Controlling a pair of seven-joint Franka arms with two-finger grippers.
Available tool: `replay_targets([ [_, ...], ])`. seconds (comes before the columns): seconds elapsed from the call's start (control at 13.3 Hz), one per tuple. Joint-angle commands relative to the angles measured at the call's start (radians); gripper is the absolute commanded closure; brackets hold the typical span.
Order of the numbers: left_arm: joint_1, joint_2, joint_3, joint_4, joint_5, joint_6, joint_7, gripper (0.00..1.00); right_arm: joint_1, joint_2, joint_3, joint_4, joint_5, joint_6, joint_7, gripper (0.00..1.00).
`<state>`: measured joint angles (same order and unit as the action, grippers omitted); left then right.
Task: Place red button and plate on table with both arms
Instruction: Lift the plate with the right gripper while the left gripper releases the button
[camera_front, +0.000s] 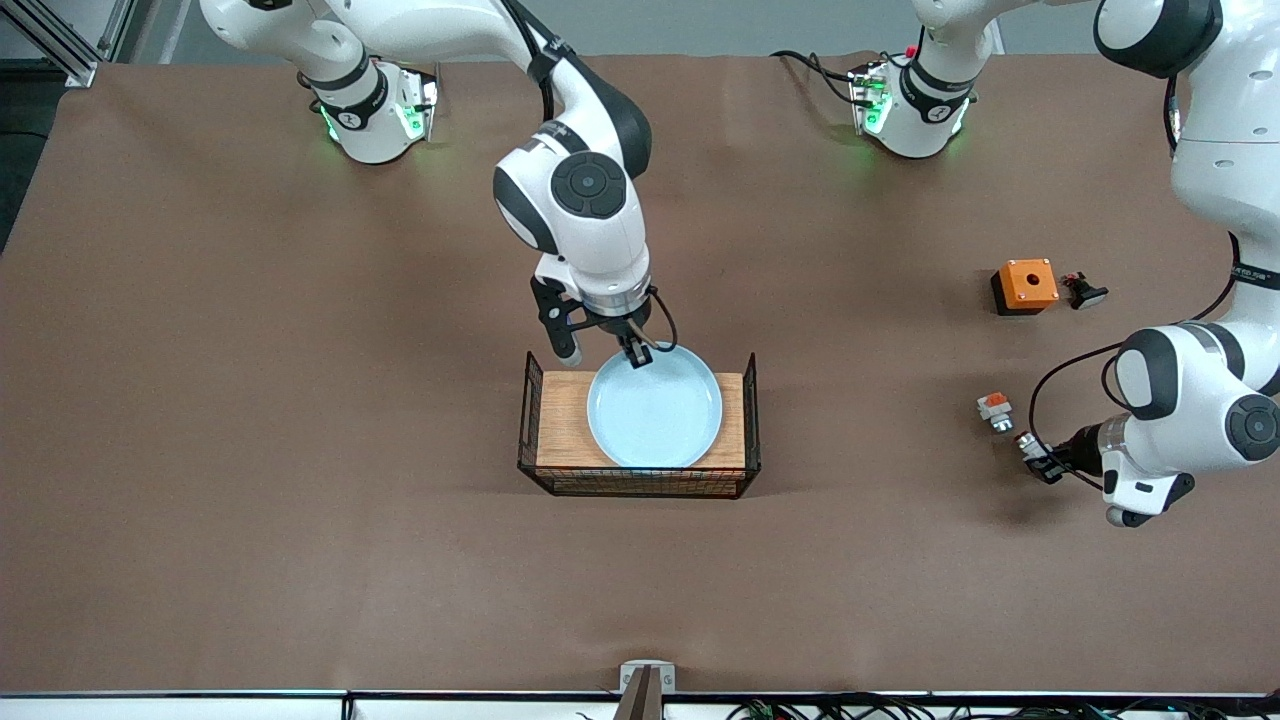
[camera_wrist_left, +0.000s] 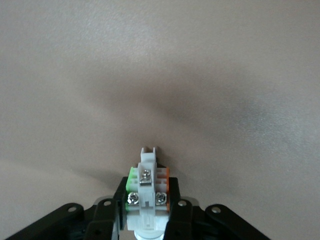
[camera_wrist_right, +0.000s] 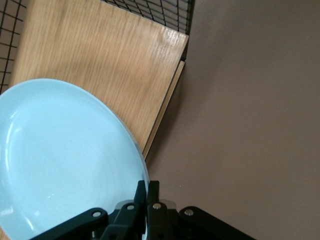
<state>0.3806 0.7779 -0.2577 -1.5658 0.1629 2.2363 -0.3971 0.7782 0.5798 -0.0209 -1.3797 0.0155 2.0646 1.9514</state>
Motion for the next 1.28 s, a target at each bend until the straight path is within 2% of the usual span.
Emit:
replay_targets([
  [0.0, 0.003, 0.046, -0.002, 0.065, -0.003, 0.006, 0.064, 0.99, 0.019, -0.084, 0.03, 0.027, 0.004, -0.122, -0.002, 1.0],
  [0.08, 0.001, 0.052, -0.002, 0.072, -0.003, 0.006, 0.066, 0.98, 0.019, -0.118, 0.039, 0.028, 0.004, -0.173, -0.002, 1.0],
  [0.15, 0.001, 0.055, -0.002, 0.076, 0.001, 0.006, 0.066, 0.93, 0.016, -0.167, 0.051, 0.027, 0.006, -0.231, -0.006, 1.0],
  [0.23, -0.002, 0.055, -0.002, 0.09, 0.004, 0.006, 0.066, 0.68, 0.016, -0.202, 0.052, 0.025, 0.006, -0.279, -0.012, 1.0],
  [0.3, -0.008, 0.047, -0.002, 0.09, 0.006, 0.006, 0.063, 0.29, 0.016, -0.243, 0.052, 0.025, 0.006, -0.335, -0.06, 1.0],
  [0.45, 0.004, 0.015, -0.014, 0.089, 0.0, -0.009, 0.061, 0.01, -0.013, -0.329, 0.044, 0.021, 0.046, -0.461, -0.185, 1.0],
  [0.6, -0.008, -0.041, -0.044, 0.089, -0.011, -0.082, 0.041, 0.0, -0.094, -0.405, 0.042, 0.018, 0.076, -0.584, -0.331, 1.0],
  [0.83, -0.008, -0.165, -0.101, 0.089, -0.011, -0.196, 0.024, 0.0, -0.271, -0.468, 0.038, 0.018, 0.081, -0.727, -0.694, 1.0],
  [1.05, -0.006, -0.311, -0.158, 0.085, -0.009, -0.331, -0.054, 0.0, -0.489, -0.456, 0.038, 0.01, 0.072, -0.736, -1.079, 1.0],
  [1.2, -0.008, -0.421, -0.163, 0.085, -0.005, -0.426, -0.036, 0.0, -0.6, -0.431, 0.038, -0.018, 0.07, -0.683, -1.297, 1.0],
])
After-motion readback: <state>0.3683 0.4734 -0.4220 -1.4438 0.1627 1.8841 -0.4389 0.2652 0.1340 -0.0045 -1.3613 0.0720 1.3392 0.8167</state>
